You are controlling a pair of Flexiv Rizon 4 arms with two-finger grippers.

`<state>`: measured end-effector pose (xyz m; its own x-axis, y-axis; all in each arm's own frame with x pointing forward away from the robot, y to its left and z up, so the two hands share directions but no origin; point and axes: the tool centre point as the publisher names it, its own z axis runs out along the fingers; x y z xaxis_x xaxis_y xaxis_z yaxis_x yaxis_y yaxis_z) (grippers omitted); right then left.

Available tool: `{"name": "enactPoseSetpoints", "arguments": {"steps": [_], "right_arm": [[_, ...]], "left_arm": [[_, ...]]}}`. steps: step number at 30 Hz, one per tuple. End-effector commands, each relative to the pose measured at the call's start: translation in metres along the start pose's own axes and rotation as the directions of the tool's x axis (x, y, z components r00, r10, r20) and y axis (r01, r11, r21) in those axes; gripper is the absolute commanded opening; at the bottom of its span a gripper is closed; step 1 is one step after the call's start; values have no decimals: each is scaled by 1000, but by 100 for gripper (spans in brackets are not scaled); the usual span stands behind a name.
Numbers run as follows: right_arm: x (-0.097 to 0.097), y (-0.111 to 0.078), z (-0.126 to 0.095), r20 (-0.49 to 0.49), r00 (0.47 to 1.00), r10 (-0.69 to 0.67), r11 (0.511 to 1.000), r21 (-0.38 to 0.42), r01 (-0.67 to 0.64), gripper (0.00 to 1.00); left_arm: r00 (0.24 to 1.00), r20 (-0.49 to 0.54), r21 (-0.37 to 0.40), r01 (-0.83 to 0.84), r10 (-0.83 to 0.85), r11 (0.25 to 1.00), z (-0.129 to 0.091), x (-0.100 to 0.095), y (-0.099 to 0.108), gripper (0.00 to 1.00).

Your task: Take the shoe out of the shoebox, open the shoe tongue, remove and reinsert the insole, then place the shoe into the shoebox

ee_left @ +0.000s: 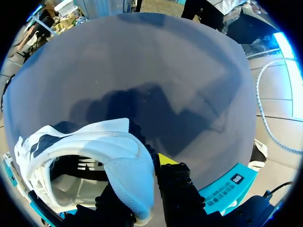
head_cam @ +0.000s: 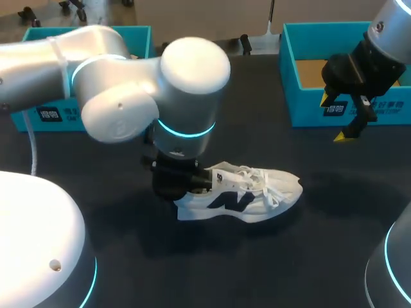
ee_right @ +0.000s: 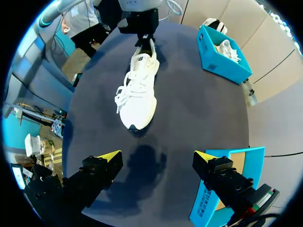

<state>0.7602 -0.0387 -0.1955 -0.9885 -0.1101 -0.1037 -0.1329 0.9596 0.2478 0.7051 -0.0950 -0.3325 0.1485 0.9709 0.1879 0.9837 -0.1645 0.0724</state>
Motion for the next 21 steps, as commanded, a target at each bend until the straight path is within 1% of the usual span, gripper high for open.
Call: {"name": "enactPoseSetpoints", "arguments": {"steps": [1, 4, 7, 12, 21], "right_arm": [[-1, 1, 1, -1, 1000, 1, 1000, 4, -1, 100], [-1, 1, 1, -1, 1000, 1, 1000, 4, -1, 100], [-1, 1, 1, -1, 1000, 1, 1000, 4, -1, 100], [-1, 1, 1, -1, 1000, 1, 1000, 4, -1, 100], [-1, 1, 1, -1, 1000, 1, 1000, 4, -1, 100]], "left_arm": [[1000, 5, -9, 5, -5, 1000, 14, -4, 1, 0], [1000, 10, -19, 21, -21, 1000, 20, -5, 1, 0], [1000, 2, -13, 18, -18, 1000, 27, -6, 1, 0], [999, -28, -7, 24, -24, 1000, 38, -6, 1, 0], [998, -45, -1, 46, -46, 999, 47, 0, 1, 0]]}}
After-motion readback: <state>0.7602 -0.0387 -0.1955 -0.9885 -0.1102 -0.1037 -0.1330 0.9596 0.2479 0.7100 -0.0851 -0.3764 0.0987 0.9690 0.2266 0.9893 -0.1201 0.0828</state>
